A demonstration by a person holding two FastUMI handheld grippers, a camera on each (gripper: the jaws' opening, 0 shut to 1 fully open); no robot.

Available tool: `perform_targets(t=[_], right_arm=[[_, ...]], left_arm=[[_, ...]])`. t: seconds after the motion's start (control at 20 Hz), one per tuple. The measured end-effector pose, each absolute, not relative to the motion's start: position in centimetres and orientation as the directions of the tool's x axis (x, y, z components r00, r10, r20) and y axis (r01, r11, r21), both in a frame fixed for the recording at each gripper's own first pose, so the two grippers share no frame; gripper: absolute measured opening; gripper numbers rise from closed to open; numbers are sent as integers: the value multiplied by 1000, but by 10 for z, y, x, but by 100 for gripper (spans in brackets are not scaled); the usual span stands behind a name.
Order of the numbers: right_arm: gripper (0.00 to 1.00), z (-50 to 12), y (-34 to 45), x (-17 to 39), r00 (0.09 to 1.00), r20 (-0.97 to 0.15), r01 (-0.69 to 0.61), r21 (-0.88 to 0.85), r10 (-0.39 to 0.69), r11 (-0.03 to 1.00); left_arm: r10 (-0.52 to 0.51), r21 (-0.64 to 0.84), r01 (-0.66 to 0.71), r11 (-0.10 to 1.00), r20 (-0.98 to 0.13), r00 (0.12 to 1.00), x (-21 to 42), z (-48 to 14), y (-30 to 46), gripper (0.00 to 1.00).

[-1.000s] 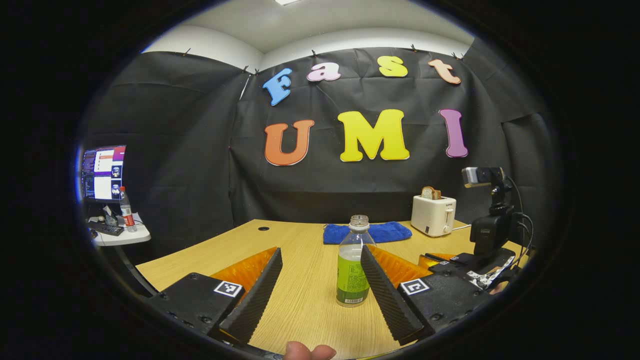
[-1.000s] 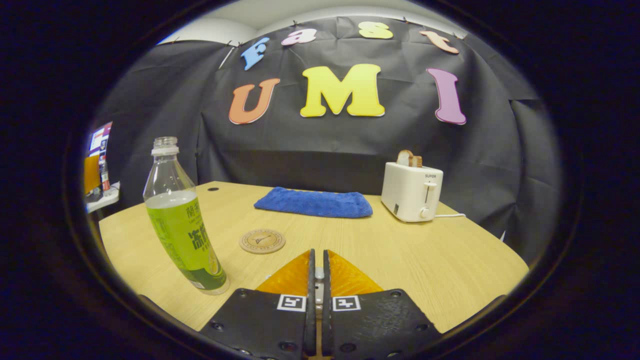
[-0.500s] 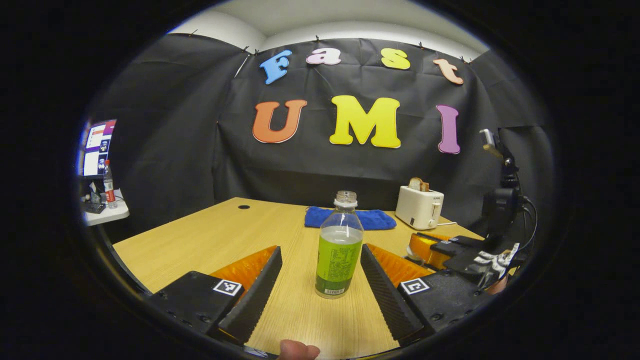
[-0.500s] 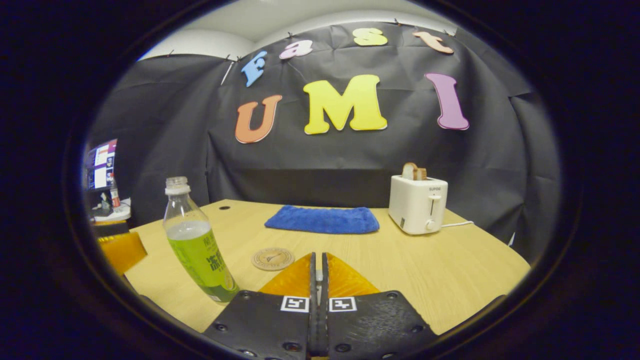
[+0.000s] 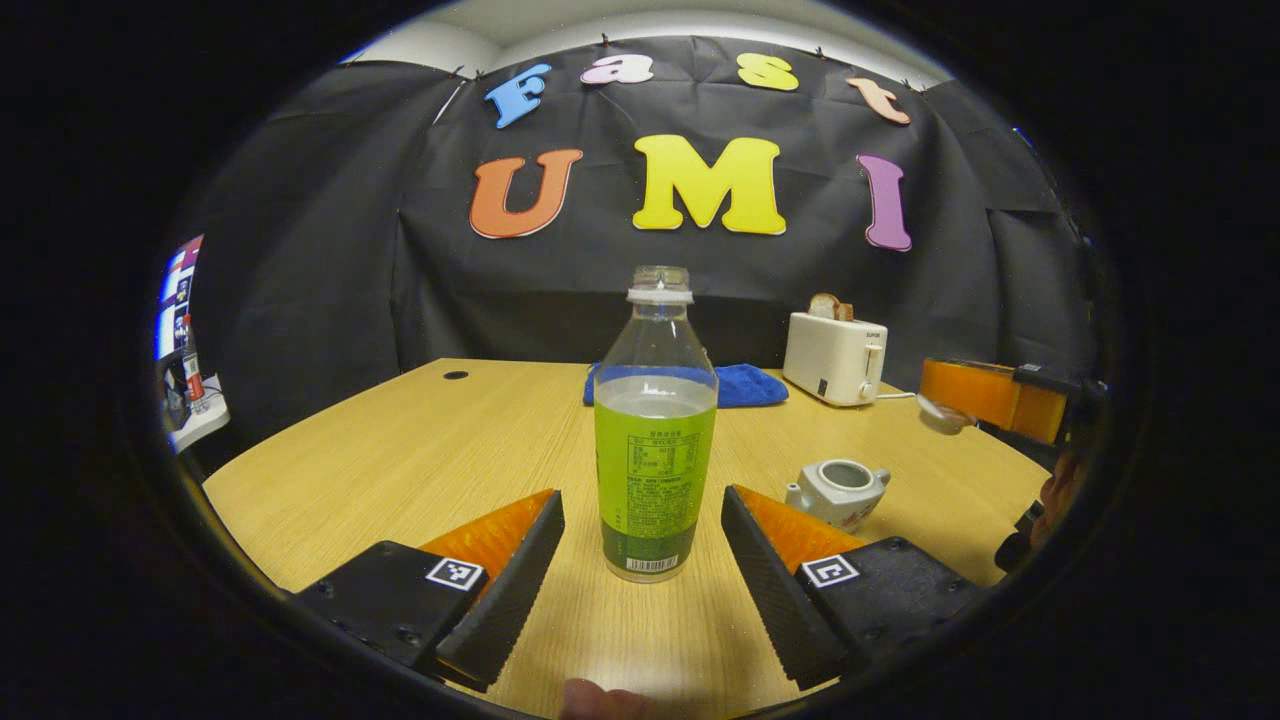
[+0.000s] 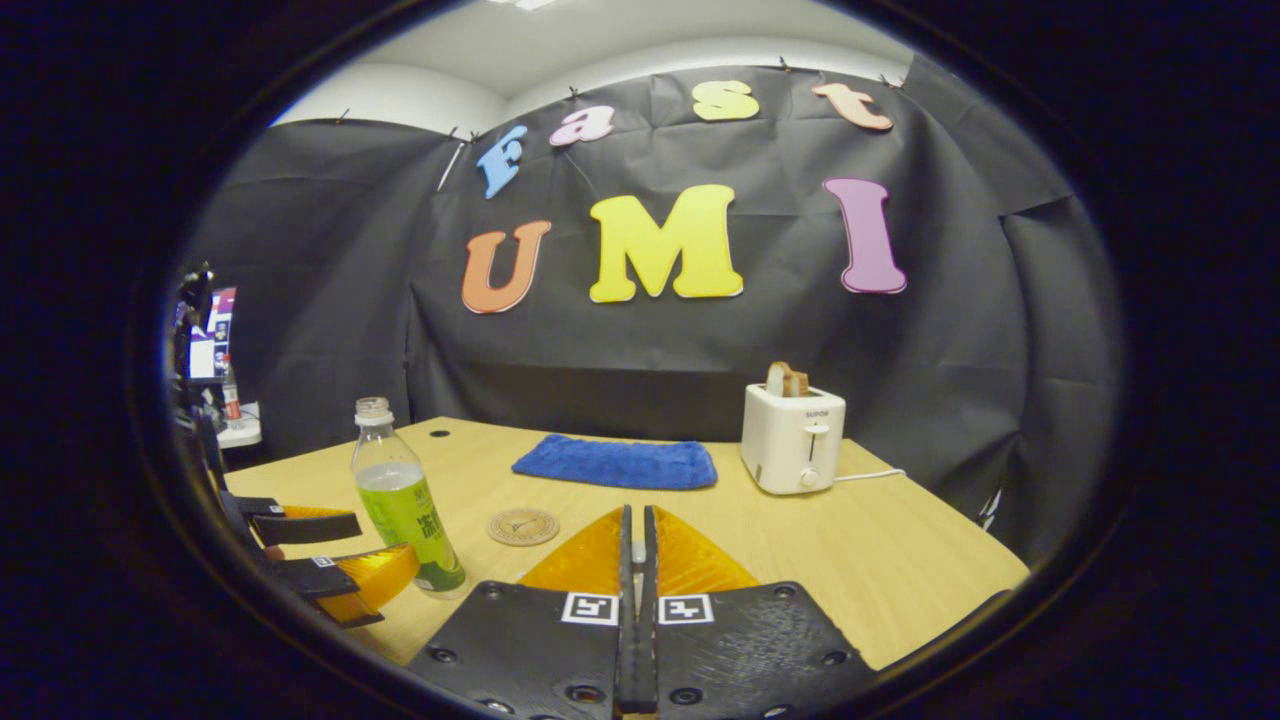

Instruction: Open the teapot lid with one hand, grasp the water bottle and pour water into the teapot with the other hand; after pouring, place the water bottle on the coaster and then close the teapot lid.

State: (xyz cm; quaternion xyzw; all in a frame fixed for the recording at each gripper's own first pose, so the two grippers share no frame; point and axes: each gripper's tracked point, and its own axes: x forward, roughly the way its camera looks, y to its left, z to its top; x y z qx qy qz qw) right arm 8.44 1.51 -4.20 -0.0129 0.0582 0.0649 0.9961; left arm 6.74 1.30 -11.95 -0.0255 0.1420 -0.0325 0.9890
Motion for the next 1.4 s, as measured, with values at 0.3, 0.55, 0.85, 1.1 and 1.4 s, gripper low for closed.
perform_targets(t=[0.3,0.55,0.85,1.1,1.4], right_arm=[[0,-43,-1,79,987,-121,-113,-30,109,993],[0,-45,-4,78,986,-124,-115,-34,110,993],[0,-49,-11,76,983,-133,-127,-16,124,992],[0,-46,-26,72,983,-130,-128,-10,126,992],[0,-47,-50,64,987,-124,-108,-30,104,994]], left_arm=[[-71,-51,58,997,-326,943,84,-138,12,99],[-74,-37,65,997,-327,942,86,-136,11,91],[-23,105,64,992,-348,937,83,-127,21,77],[53,364,80,928,-343,938,82,-95,37,74],[115,651,156,743,-354,928,88,-74,43,74]])
